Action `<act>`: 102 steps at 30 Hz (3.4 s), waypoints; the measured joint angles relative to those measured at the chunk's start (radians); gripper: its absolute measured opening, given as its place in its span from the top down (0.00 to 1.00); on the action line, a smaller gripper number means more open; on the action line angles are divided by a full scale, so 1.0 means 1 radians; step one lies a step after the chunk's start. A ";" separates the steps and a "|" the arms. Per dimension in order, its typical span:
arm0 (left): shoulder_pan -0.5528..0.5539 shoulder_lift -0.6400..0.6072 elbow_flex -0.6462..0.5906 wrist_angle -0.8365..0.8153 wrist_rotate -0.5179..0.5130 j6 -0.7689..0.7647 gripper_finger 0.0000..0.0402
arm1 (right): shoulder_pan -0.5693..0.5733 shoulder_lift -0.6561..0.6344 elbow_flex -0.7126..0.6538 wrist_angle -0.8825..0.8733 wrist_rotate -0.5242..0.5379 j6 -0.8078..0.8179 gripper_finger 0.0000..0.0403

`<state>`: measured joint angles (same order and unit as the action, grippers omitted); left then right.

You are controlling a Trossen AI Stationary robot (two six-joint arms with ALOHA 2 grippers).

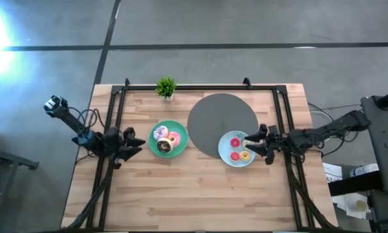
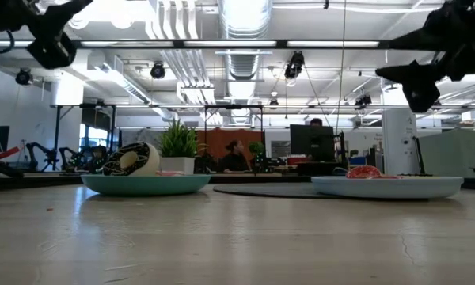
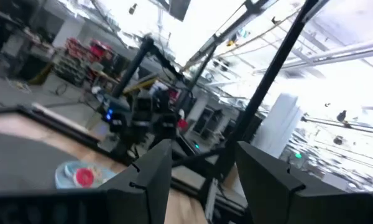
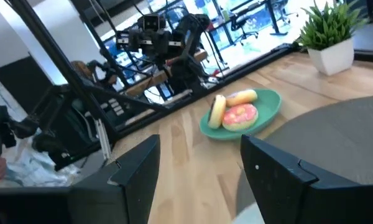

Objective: Pick & Place donuts
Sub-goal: Return to Home Position

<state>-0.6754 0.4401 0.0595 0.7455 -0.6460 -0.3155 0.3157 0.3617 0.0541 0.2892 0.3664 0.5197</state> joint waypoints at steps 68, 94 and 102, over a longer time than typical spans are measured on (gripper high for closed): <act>0.706 -0.431 -0.051 -0.736 0.653 0.301 0.62 | 0.000 0.001 -0.041 -0.001 0.000 0.000 0.47; 0.706 -0.404 -0.052 -0.737 0.650 0.255 0.62 | 0.000 -0.003 -0.041 0.002 -0.001 0.001 0.47; 0.706 -0.404 -0.052 -0.738 0.649 0.255 0.62 | -0.085 -0.085 -0.041 0.129 -0.347 -0.202 0.47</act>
<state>0.0311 0.0360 0.0078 0.0078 0.0029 -0.0605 0.2302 0.2767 0.0128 0.4183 0.0198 0.3173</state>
